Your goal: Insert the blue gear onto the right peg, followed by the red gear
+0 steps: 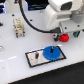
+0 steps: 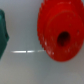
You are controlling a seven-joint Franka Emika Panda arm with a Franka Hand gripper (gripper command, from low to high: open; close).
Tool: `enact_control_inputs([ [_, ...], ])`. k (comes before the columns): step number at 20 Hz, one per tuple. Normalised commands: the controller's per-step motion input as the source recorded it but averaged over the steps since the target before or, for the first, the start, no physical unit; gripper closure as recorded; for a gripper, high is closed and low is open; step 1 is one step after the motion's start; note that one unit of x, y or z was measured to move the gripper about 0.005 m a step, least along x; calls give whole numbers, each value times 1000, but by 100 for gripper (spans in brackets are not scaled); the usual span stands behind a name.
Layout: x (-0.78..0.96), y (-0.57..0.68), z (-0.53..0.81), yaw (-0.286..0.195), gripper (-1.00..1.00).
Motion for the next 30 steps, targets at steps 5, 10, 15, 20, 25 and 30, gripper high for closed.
enact_control_inputs([
  [5,-256,-10,-178,0,100],
  [10,-259,15,-56,0,100],
  [15,-146,-1,15,0,100],
  [20,-20,0,201,0,100],
  [25,136,-87,547,0,100],
  [30,373,-192,626,0,100],
])
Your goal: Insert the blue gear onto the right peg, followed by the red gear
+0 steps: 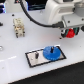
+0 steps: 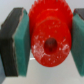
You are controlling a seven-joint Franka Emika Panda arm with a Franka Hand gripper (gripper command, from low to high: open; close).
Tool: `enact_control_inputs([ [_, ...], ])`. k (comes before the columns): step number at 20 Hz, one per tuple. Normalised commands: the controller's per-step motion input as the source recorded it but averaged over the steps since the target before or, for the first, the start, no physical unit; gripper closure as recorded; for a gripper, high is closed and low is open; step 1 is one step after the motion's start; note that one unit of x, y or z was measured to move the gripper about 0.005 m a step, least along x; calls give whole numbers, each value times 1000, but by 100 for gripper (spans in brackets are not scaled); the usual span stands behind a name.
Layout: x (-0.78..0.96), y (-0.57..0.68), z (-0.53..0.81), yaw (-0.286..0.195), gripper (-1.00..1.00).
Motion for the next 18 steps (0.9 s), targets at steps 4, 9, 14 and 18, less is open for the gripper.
enact_control_inputs([
  [4,483,-339,502,0,100],
  [9,522,-490,384,0,100],
  [14,488,-476,309,0,100],
  [18,540,-388,224,0,100],
])
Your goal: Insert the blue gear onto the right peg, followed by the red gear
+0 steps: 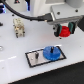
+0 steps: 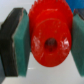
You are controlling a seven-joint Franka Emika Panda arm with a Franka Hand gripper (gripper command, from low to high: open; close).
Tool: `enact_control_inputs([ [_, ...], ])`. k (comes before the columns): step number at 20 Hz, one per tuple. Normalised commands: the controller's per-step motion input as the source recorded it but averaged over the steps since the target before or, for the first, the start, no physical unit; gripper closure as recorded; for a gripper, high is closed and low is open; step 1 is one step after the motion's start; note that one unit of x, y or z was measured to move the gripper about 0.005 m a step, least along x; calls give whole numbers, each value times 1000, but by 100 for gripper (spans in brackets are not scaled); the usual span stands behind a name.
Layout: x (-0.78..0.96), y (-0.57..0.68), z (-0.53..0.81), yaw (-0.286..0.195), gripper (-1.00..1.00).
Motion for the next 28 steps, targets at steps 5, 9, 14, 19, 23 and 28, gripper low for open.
enact_control_inputs([
  [5,641,-282,150,0,100],
  [9,654,-266,72,0,100],
  [14,454,-198,-34,0,100],
  [19,110,-99,-112,0,100],
  [23,23,-88,-66,0,100],
  [28,37,-2,-48,0,100],
])
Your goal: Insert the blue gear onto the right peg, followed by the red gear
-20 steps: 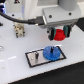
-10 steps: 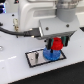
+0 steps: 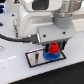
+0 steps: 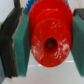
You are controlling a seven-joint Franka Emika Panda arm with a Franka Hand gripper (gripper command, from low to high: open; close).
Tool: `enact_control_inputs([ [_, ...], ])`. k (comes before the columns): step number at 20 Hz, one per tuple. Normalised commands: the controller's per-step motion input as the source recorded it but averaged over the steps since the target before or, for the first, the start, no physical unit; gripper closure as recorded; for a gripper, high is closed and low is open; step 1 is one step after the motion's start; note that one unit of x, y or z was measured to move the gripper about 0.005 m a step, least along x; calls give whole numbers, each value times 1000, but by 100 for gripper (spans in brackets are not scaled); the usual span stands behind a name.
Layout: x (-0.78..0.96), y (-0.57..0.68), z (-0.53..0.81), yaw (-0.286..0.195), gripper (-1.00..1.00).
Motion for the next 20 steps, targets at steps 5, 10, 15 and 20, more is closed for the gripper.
enact_control_inputs([
  [5,0,8,354,0,100],
  [10,73,-19,-41,0,100],
  [15,198,-143,-73,0,100],
  [20,251,-139,114,0,100],
])
